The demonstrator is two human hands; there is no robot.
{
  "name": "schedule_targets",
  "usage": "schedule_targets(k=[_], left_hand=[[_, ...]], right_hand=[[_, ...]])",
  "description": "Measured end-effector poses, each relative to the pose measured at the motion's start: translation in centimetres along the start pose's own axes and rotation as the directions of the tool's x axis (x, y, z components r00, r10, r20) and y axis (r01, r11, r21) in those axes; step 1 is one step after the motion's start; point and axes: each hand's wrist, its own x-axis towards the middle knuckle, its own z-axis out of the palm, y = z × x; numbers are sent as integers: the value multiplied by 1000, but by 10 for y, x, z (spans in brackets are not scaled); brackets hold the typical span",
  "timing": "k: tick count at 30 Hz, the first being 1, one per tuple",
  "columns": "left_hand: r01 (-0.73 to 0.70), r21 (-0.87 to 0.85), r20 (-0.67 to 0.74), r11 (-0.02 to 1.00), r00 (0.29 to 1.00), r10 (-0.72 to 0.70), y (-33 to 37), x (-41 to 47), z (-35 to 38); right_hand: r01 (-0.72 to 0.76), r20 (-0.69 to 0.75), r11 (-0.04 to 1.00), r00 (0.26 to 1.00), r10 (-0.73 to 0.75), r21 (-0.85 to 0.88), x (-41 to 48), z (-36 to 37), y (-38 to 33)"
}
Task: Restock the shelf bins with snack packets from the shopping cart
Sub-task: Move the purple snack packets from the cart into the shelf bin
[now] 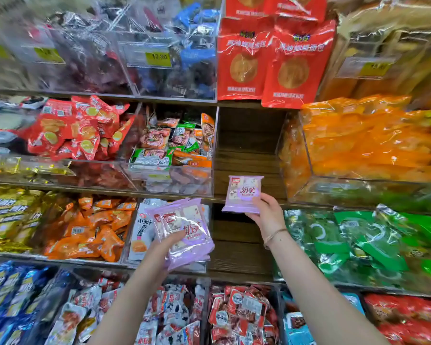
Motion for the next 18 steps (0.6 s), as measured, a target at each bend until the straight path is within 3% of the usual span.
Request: schedule_targets(k=[5, 7, 9, 11, 13, 16, 18], left_hand=[[26, 49, -27, 998, 999, -25, -5, 20, 1], [42, 53, -14, 998, 999, -41, -6, 29, 0], [70, 57, -18, 996, 997, -69, -8, 36, -3], [88, 69, -15, 994, 996, -87, -10, 42, -6], [95, 75, -16, 993, 995, -94, -9, 44, -6], [109, 62, -1, 992, 994, -109, -14, 49, -5], [98, 52, 11, 994, 995, -98, -18, 53, -4]], right_hand=[[-35, -13, 993, 999, 34, -109, 52, 19, -3], [15, 19, 949, 1000, -10, -315, 67, 24, -3], [171, 87, 755, 985, -150, -633, 72, 23, -4], [294, 155, 555, 946, -284, -778, 67, 16, -2], [420, 266, 390, 881, -391, -819, 57, 7, 4], [542, 475, 108, 803, -361, -834, 50, -2, 18], [538, 499, 24, 797, -340, -843, 57, -1, 22]])
